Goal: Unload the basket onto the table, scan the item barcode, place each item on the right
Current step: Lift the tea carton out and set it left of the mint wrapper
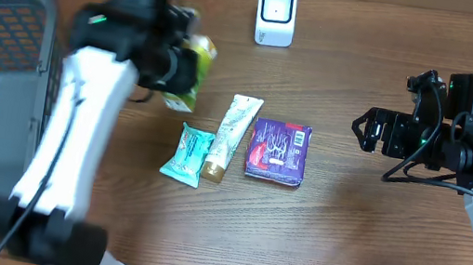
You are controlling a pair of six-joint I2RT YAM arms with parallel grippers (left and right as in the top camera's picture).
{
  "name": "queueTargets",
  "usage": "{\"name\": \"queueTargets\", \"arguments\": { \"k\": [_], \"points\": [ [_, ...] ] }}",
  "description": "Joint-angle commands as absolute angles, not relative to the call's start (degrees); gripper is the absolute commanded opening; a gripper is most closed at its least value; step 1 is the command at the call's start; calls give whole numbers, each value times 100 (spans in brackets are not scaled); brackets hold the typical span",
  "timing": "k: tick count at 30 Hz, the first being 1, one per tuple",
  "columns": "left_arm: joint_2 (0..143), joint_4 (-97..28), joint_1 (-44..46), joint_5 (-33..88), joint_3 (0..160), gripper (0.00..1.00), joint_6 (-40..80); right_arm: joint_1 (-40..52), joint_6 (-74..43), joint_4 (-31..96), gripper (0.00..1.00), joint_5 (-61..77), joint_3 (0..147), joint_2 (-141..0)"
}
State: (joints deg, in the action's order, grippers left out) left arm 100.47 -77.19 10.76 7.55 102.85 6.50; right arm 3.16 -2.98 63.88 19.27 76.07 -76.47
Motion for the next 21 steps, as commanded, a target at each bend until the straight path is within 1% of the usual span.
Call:
{"name": "queueTargets", "arguments": {
  "k": [1,4,8,17,19,20,21],
  "points": [
    [10704,-7846,1304,-104,10388,4,1280,353,-298,6357,100,1959,7721,-7664],
    [11424,-8064,1400,-676,10388,4,1752,353,-298,6364,100,1959,7721,-7664],
    [12003,-8254,1321,-840,10388,5,1955,353,-298,6359,100,1959,7721,-7664],
    [12536,-8248,1223,-1022,10217,6,1951,353,-298,6355,100,1957,7721,-7664],
    [12536,-8250,1223,-1120,10193,10,1951,353,-298,6357,100,1959,7721,-7664],
    [12536,-8252,1223,-1140,10193,14,1951,353,-298,6357,100,1959,7721,-7664],
    [12534,-8254,1216,-1144,10193,20,1951,353,-298,6357,100,1959,7721,-7664]
  ]
}}
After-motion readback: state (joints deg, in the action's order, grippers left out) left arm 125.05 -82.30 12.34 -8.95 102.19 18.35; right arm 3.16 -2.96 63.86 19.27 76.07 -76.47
